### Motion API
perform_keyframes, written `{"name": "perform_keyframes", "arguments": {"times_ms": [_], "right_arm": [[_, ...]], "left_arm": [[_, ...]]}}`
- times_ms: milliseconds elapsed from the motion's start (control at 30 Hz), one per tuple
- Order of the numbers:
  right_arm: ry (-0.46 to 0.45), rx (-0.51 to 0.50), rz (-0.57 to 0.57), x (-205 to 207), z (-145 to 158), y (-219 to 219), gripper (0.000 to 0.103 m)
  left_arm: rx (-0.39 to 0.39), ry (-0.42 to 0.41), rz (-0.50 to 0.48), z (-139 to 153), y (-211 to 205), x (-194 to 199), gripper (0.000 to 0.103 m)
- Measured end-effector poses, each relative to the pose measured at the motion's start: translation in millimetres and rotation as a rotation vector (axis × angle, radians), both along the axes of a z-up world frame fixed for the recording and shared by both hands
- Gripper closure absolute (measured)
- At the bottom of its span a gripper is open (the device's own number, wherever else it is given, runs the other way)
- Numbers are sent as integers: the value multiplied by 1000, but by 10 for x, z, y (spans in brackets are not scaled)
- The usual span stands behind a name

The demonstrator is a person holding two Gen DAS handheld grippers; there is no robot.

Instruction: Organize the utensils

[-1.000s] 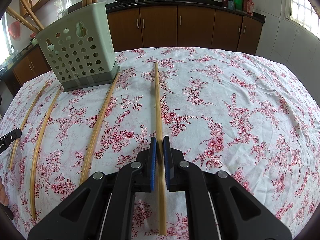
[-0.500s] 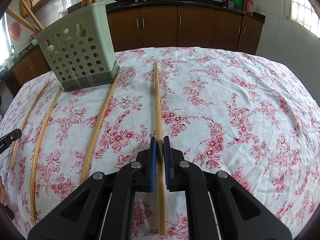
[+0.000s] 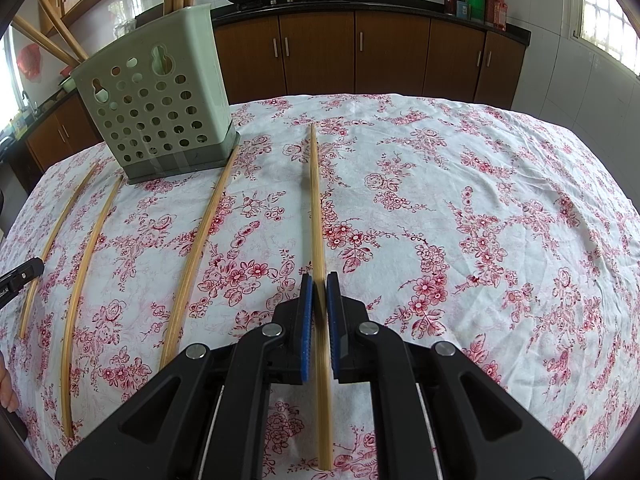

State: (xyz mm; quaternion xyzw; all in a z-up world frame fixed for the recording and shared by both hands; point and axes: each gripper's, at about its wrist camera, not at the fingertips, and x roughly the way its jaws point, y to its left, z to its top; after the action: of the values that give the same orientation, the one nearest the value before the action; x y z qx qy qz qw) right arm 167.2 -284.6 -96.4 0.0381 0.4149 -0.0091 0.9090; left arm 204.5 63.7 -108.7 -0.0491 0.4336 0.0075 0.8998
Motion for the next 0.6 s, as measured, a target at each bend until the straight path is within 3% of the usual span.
{"name": "perform_keyframes", "arguments": {"times_ms": [333,600], "right_arm": [[0,1,-1,-2,6,4,94],[-3,46,10,-89,0,-52,95]], "left_arm": [[-10,-1,-3,6,-7,-17,92],[76,6,-45,15,-78,-229,94]]}}
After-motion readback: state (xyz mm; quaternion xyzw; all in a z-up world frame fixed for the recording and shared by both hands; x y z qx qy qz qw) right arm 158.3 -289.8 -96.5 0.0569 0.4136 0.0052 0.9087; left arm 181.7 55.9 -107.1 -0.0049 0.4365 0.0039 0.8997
